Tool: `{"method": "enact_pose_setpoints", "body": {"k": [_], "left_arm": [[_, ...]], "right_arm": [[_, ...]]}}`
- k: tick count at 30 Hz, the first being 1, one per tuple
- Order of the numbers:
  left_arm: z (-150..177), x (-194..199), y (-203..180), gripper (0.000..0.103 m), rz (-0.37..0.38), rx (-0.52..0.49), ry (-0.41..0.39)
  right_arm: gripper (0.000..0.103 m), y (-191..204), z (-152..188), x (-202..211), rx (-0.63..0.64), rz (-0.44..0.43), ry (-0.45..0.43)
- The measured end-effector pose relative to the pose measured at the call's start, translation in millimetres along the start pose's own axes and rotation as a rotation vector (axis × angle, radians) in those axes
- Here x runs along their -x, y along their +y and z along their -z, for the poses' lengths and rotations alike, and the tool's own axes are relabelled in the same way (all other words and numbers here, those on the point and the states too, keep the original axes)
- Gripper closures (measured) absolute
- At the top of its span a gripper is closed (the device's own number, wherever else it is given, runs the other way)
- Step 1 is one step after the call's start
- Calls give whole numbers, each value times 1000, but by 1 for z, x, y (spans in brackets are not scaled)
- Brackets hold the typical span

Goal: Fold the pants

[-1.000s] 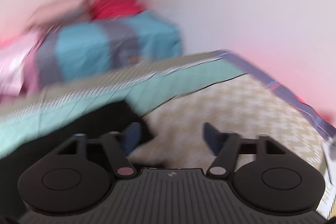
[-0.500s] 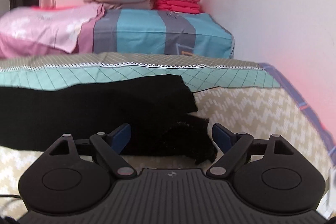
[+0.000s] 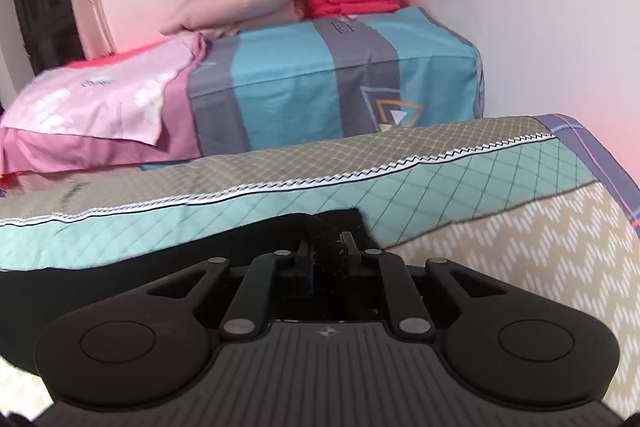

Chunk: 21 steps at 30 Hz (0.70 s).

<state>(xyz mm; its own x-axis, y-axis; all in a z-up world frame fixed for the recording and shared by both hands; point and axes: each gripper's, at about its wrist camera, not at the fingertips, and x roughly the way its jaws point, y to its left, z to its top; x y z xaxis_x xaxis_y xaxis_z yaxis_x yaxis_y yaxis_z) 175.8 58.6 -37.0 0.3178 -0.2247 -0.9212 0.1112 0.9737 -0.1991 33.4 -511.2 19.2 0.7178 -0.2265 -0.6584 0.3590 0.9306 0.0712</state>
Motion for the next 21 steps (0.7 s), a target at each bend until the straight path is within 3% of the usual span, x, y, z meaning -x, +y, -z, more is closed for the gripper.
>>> {"method": "enact_pose_setpoints", "body": {"k": [2,4,5,6,7,10,14,17,21], "left_arm": [[1,-2,-2,0,-2,-9,-1],[1,-2,-4,0,-12,-21,2],[1,-2,-5,0,-16,-26,4],[1,-1,-6,0,-19,-29,6],[1,0,-6,0,-20,-30,6],[0,3,-5,0,-26,-12,3],[2,16,-8,0,-38,3,-17],[8,34,-10,0,-51,3,-49],[27,62,-9,0,-96,15,-83]], "right_arm": [[74,-1,0,-28,19,54,55],[51,-4,2,-50,27,147,130],[28,-3,1,-50,18,196,106],[13,-2,2,-46,8,252,70],[9,-2,3,-41,-4,321,33],[13,-13,6,-33,-80,436,35],[15,-15,15,-5,-170,497,-10],[14,2,28,13,-169,428,-44],[14,38,40,9,-47,210,20]]}}
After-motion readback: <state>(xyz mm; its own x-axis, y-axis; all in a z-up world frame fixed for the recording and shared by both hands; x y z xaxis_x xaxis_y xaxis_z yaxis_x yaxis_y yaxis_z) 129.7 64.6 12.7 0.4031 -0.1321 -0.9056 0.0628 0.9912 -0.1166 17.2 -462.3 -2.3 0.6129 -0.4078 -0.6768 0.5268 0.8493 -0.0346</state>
